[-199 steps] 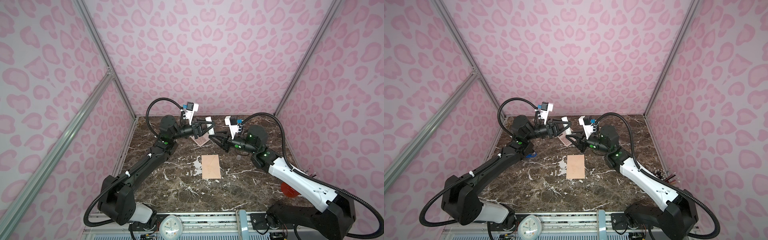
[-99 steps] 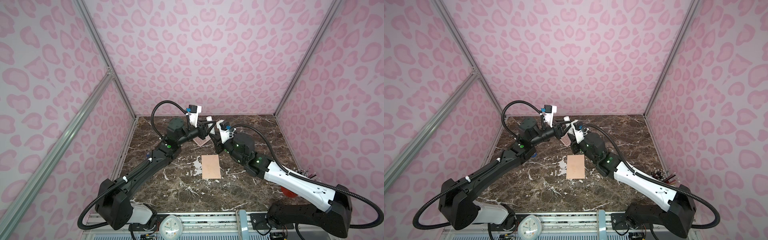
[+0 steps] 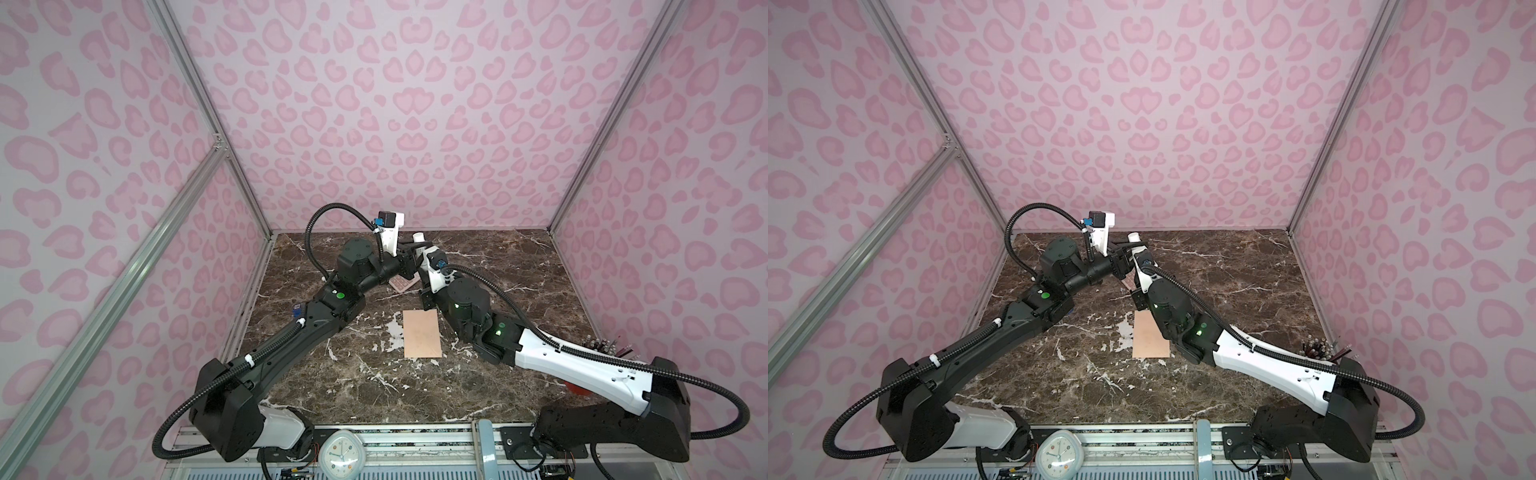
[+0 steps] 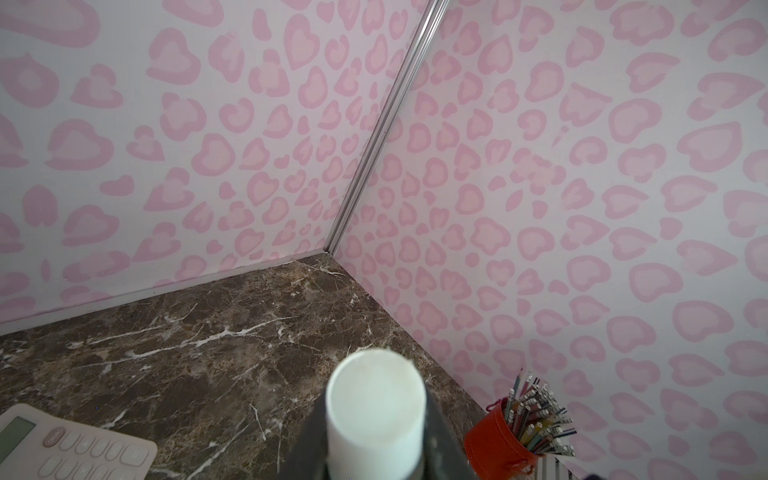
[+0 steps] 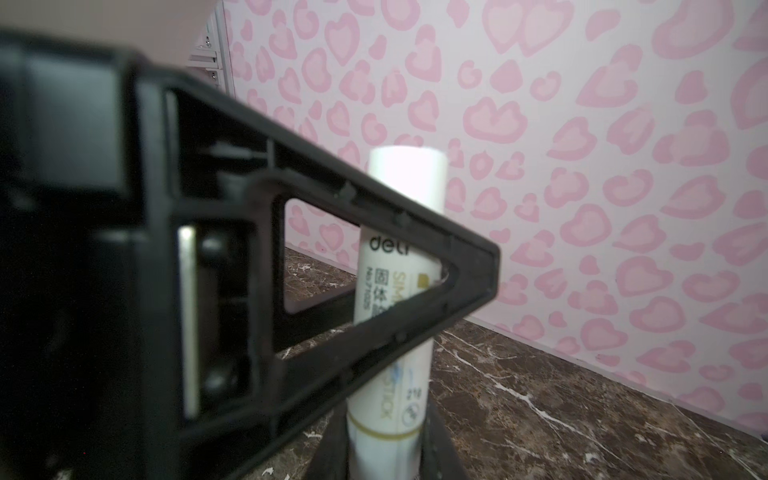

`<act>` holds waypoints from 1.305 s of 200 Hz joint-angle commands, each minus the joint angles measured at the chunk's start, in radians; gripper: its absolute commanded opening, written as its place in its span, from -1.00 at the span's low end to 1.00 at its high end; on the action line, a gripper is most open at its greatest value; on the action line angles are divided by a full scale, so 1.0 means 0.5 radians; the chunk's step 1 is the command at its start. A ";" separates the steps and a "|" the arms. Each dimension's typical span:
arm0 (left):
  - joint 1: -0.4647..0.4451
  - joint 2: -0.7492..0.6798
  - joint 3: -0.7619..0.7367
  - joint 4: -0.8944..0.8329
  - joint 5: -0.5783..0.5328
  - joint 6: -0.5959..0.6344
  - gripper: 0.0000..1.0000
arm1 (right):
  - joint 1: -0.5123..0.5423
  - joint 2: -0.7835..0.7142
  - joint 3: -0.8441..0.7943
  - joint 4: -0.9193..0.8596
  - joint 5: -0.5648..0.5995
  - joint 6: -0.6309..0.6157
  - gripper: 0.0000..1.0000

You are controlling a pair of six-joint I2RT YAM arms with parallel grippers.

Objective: Place the letter into the envelope and seal it

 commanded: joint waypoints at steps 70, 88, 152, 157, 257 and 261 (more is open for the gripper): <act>0.310 -0.049 -0.030 0.377 0.586 -0.273 -0.92 | -0.500 -0.435 -0.327 0.041 -1.274 0.099 0.06; 0.325 0.004 -0.023 0.544 0.887 -0.407 -0.92 | -0.631 -0.415 -0.316 0.105 -1.627 0.275 0.05; 0.324 0.115 -0.094 1.077 1.272 -0.867 -0.92 | -0.732 -0.238 -0.212 0.420 -2.241 0.678 0.05; 0.325 0.117 -0.094 1.080 1.284 -0.873 -0.92 | -0.730 -0.232 -0.209 0.433 -2.250 0.690 0.04; 0.304 0.166 -0.086 1.247 1.400 -1.014 -0.92 | -0.751 -0.164 -0.150 0.479 -2.315 0.759 -0.09; 0.307 0.165 -0.085 1.248 1.400 -1.014 -0.92 | -0.752 -0.160 -0.145 0.484 -2.316 0.765 -0.09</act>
